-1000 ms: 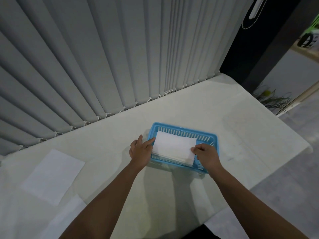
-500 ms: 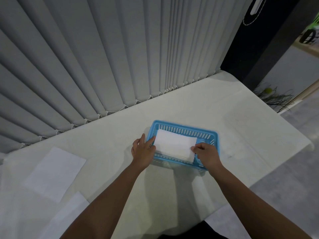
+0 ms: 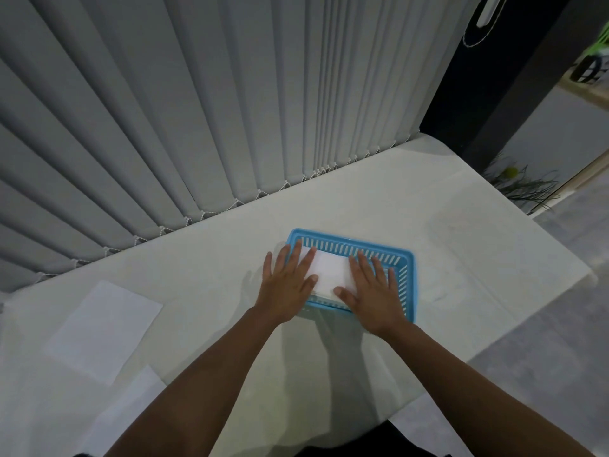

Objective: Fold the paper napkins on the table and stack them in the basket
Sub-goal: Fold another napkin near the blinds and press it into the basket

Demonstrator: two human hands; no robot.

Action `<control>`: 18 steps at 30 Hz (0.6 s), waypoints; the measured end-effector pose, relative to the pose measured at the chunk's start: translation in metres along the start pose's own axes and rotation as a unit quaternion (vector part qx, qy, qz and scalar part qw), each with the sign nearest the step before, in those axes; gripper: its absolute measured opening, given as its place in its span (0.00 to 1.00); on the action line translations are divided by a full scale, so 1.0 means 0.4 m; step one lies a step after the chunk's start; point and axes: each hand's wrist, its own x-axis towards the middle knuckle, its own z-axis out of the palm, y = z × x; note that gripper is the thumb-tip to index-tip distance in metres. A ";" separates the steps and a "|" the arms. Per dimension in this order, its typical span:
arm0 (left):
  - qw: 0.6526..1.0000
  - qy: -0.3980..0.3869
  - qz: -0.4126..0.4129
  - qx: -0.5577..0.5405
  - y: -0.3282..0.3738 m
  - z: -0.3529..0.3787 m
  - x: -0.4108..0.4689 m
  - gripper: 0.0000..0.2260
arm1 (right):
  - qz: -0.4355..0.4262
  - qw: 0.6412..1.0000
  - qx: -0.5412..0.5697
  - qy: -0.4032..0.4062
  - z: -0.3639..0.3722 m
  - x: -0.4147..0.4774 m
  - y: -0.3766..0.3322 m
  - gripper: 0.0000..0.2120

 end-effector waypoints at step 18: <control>0.984 0.069 -0.084 -0.140 -0.057 0.009 -0.023 0.28 | 0.143 0.967 0.157 0.141 -0.005 -0.047 0.073 0.38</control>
